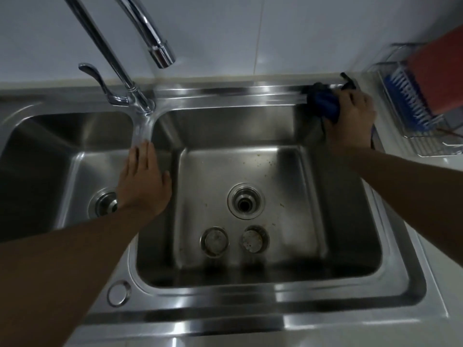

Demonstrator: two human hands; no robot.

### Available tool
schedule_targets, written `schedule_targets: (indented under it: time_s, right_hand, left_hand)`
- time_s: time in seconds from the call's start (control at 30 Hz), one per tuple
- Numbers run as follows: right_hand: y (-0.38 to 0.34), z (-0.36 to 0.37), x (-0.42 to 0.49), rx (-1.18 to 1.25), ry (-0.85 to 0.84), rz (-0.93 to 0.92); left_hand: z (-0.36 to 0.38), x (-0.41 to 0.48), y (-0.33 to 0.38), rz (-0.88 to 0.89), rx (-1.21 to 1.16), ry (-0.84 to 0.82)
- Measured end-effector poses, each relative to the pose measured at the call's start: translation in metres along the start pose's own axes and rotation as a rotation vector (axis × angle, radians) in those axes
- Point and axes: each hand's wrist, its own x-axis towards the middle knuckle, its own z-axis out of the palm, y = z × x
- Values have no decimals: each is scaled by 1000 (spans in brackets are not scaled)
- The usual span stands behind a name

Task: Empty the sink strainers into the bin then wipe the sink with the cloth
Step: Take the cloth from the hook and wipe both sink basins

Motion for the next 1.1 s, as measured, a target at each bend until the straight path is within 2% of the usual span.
schedule_targets:
  time_s: [0.1, 0.23, 0.33, 0.4, 0.47, 0.53, 0.7, 0.8, 0.97, 1.1]
  right_hand:
    - [-14, 21, 23, 82, -5, -31]
    - [-59, 54, 48, 81, -49, -320]
    - [-127, 80, 51, 208, 3, -591]
    - [-177, 95, 51, 219, -85, -796]
    - [-208, 106, 53, 89, -211, -914]
    - [-210, 108, 57, -2, -215, -922]
    - [-167, 102, 53, 99, -8, -748]
    - [-190, 103, 52, 88, -18, -656]
    - [-268, 109, 54, 22, -247, -896]
    - [-230, 104, 58, -83, -152, -977]
  left_hand:
    - [4, 5, -14, 87, 2, 40]
    - [6, 8, -17, 102, -22, 62]
    - [7, 11, -18, 97, -42, 58]
    - [8, 12, -19, 88, -49, 47]
    - [9, 12, -21, 88, -67, 39]
    - [9, 12, -23, 91, -86, 38]
    - [9, 13, -22, 86, -71, 18]
    - [9, 12, -23, 83, -70, 8]
    - [10, 11, -23, 75, -91, 10]
    - [12, 13, -24, 79, -71, 16]
